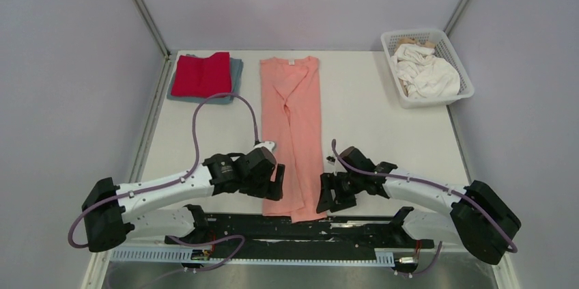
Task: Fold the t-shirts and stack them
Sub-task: Grab the bottom of the folded rectangular tshirt with both arms
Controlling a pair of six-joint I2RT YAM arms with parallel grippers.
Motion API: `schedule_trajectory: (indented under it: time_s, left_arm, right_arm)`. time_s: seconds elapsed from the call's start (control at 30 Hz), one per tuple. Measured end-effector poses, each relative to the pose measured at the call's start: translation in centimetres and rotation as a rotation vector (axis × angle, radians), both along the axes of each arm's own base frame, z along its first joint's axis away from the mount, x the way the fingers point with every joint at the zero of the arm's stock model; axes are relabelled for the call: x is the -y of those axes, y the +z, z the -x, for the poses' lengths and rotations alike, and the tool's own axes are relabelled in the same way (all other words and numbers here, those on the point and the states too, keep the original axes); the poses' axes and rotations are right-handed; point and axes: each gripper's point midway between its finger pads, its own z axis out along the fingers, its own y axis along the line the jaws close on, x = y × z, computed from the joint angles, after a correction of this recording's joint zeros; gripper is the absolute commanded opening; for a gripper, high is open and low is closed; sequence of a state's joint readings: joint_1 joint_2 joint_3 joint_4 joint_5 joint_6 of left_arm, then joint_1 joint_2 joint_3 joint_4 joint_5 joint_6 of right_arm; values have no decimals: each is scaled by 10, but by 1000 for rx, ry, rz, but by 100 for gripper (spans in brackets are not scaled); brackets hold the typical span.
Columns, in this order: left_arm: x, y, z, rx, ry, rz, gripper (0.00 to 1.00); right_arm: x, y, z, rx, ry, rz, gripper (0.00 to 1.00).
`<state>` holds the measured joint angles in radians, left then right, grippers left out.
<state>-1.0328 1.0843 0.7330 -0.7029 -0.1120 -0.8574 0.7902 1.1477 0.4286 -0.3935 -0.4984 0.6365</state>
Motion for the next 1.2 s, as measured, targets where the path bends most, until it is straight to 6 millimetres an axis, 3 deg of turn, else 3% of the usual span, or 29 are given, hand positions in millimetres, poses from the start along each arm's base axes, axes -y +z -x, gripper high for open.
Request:
schedule_trajectory:
  time_s: [0.2, 0.5, 0.6, 0.77, 0.83, 0.93, 1.2]
  left_arm:
    - [19, -18, 38, -95, -91, -17, 77]
    - [7, -56, 58, -190, -66, -119, 59]
    - [6, -63, 56, -190, -46, -142, 45]
    - [2, -67, 52, -177, -13, -168, 7]
    - [1, -67, 51, -175, 5, -170, 0]
    - [-1, -64, 50, -166, 20, -160, 0]
    - [-24, -61, 60, -168, 64, -110, 0]
  right_arm:
    - [-7, -4, 6, -54, 10, -8, 58]
    - [-19, -5, 13, -89, 34, -44, 55]
    - [-19, -7, 17, -105, 41, -37, 50]
    - [-16, -12, 20, -118, 40, -20, 36]
    - [-15, -14, 20, -116, 36, -11, 29]
    - [-12, -17, 19, -109, 27, 5, 17]
    - [-7, -20, 19, -92, 12, 24, 6]
